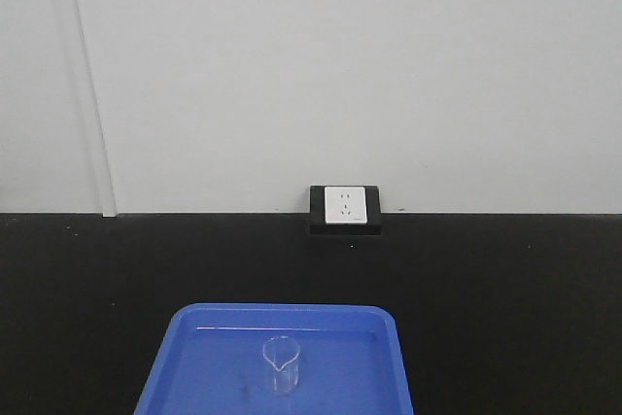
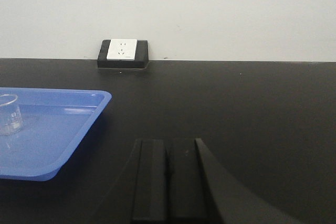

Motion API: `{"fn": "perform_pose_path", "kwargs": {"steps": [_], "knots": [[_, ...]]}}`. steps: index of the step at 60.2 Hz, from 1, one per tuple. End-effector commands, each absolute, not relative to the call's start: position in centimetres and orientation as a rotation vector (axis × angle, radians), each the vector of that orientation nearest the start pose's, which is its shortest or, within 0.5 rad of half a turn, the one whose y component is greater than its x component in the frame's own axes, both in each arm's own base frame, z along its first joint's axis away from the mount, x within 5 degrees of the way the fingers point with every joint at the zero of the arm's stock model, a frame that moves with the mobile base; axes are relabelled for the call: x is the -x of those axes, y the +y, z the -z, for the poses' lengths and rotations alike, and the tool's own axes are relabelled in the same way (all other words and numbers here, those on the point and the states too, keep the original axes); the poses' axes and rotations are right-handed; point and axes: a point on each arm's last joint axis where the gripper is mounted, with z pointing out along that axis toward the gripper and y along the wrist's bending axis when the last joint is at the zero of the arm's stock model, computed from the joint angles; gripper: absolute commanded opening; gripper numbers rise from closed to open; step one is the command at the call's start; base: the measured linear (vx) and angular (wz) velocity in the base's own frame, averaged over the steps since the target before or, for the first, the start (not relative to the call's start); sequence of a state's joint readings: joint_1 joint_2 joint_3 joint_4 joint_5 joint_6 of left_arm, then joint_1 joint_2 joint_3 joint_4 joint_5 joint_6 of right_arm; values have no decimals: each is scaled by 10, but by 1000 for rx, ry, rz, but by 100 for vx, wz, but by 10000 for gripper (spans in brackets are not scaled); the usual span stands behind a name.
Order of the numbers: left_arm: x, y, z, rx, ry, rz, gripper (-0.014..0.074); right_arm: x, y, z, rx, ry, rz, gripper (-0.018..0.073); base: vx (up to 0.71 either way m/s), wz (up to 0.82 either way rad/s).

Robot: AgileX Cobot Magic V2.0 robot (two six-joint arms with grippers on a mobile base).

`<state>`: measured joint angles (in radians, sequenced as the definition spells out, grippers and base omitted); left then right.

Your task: Move beaker to silver tray on left bench

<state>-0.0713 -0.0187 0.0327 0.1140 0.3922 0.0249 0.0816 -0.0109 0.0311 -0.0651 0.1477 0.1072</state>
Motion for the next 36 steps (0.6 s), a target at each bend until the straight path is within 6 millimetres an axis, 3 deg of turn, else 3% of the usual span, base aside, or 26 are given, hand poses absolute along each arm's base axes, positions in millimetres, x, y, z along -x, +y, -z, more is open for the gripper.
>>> {"fn": "perform_pose_path", "kwargs": {"steps": [1,11,19,28,36], "knots": [[-54,-1,-169,-163,1811,-71,1,-56,4,-196,30,1562,-84,-11,0,0],[-54,-1,-169,-163,1811,-71,1,-56,4,-197,31,1554,-85,-11,0,0],[-54,-1,-169,-163,1811,-71,1,-55,5,-208,35,1441,-95,-11,0,0],[-54,-1,-169,-163,1811,-71,1,-49,5,-241,37,1225,-112,-11,0,0],[-54,-1,-169,-163,1811,-71,1,-58,6,-278,47,1217,-100,-11,0,0]]}}
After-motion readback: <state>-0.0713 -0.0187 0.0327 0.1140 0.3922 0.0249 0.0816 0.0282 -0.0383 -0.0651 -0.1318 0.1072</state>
